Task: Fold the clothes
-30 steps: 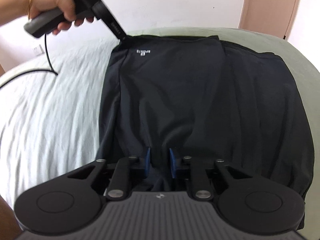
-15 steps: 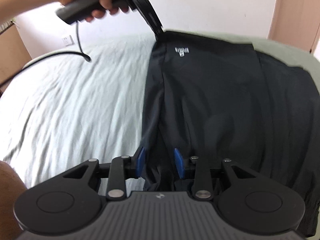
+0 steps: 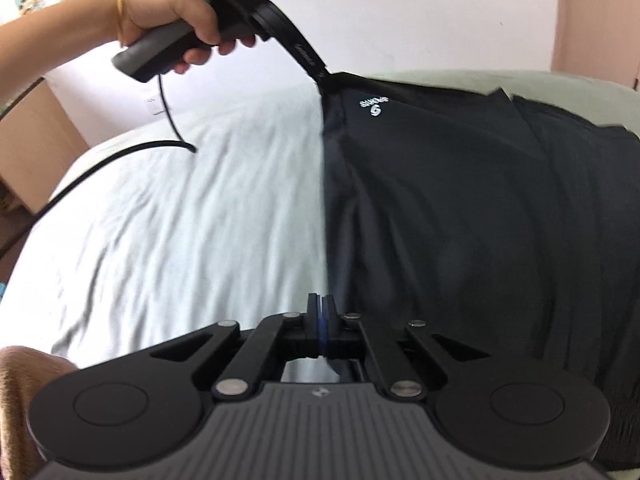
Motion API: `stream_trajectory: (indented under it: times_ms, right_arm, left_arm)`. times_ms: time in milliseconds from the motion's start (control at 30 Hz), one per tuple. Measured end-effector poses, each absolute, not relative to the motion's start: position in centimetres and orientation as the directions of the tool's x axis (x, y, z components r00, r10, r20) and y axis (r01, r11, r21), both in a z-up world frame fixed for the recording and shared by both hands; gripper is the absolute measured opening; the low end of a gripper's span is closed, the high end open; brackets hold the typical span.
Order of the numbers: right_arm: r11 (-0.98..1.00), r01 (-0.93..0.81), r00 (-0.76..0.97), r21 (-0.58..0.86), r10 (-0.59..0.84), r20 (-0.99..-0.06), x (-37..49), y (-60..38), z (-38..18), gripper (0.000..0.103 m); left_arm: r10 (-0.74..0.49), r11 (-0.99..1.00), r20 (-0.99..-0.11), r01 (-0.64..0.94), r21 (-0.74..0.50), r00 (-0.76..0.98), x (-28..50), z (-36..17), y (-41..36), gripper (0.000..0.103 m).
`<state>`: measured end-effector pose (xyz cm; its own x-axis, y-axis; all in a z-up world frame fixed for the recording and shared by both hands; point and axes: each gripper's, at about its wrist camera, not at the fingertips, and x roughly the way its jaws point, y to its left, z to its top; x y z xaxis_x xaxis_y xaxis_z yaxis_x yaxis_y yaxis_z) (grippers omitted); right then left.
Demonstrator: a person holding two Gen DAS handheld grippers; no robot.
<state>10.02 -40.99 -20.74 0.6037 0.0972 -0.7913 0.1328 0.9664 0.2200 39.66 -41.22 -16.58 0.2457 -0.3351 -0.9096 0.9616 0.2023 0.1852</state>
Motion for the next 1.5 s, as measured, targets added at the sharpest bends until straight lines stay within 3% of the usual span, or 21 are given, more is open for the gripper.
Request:
stream_trajectory:
  times_ms: [133, 233, 433, 500, 833, 933, 967, 1033, 1333, 1400, 1500]
  right_arm:
    - [0.973, 0.126, 0.587, 0.195, 0.086, -0.805, 10.5, -40.9, -21.7, 0.003]
    - [0.979, 0.133, 0.586, 0.154, 0.047, -0.809, 10.6, -41.3, -22.2, 0.021]
    - [0.96, 0.178, 0.582, 0.214, 0.073, -0.81, 10.6, -43.7, -22.9, 0.021]
    - [0.959, 0.179, 0.569, 0.218, 0.08, -0.819, 11.0, -44.1, -23.6, 0.021]
    - [0.957, 0.196, 0.552, 0.216, 0.075, -0.83, 10.2, -42.4, -24.1, 0.021]
    - [0.957, 0.187, 0.556, 0.223, 0.084, -0.827, 9.9, -42.4, -23.6, 0.021]
    - [0.955, 0.185, 0.555, 0.23, 0.091, -0.827, 9.8, -42.4, -23.5, 0.021]
    - [0.954, 0.184, 0.552, 0.237, 0.099, -0.828, 9.7, -42.4, -23.6, 0.021]
    - [0.947, 0.19, 0.544, 0.257, 0.117, -0.831, 9.4, -42.7, -23.7, 0.021]
    - [0.943, 0.199, 0.544, 0.267, 0.12, -0.83, 9.5, -42.9, -23.8, 0.021]
    - [0.94, 0.201, 0.542, 0.274, 0.126, -0.831, 9.7, -42.8, -24.0, 0.018]
  left_arm:
    - [-0.311, 0.226, -0.909, 0.95, 0.214, 0.278, 40.1, -16.5, -40.3, 0.007]
    - [-0.3, 0.256, -0.91, 0.943, 0.211, 0.285, 40.7, -17.0, -40.2, 0.007]
    - [-0.328, 0.25, -0.916, 0.956, 0.151, 0.23, 39.8, -17.1, -40.5, 0.008]
    - [-0.319, 0.261, -0.922, 0.955, 0.139, 0.222, 40.0, -17.5, -40.7, 0.015]
    - [-0.357, 0.296, -0.905, 0.947, 0.124, 0.23, 40.4, -18.4, -40.9, 0.024]
    - [-0.441, 0.215, -0.866, 0.964, 0.156, 0.238, 39.6, -16.8, -40.7, 0.041]
    - [-0.456, 0.198, -0.855, 0.965, 0.175, 0.248, 39.5, -16.5, -40.7, 0.052]
    - [-0.443, 0.193, -0.861, 0.965, 0.179, 0.248, 40.0, -16.4, -41.0, 0.058]
    - [-0.386, 0.259, -0.911, 0.965, 0.045, 0.147, 42.6, -19.4, -43.2, 0.056]
    - [-0.374, 0.26, -0.921, 0.966, 0.011, 0.112, 42.6, -19.8, -43.0, 0.032]
    - [-0.352, 0.25, -0.931, 0.968, 0.008, 0.099, 42.3, -20.2, -42.5, 0.013]
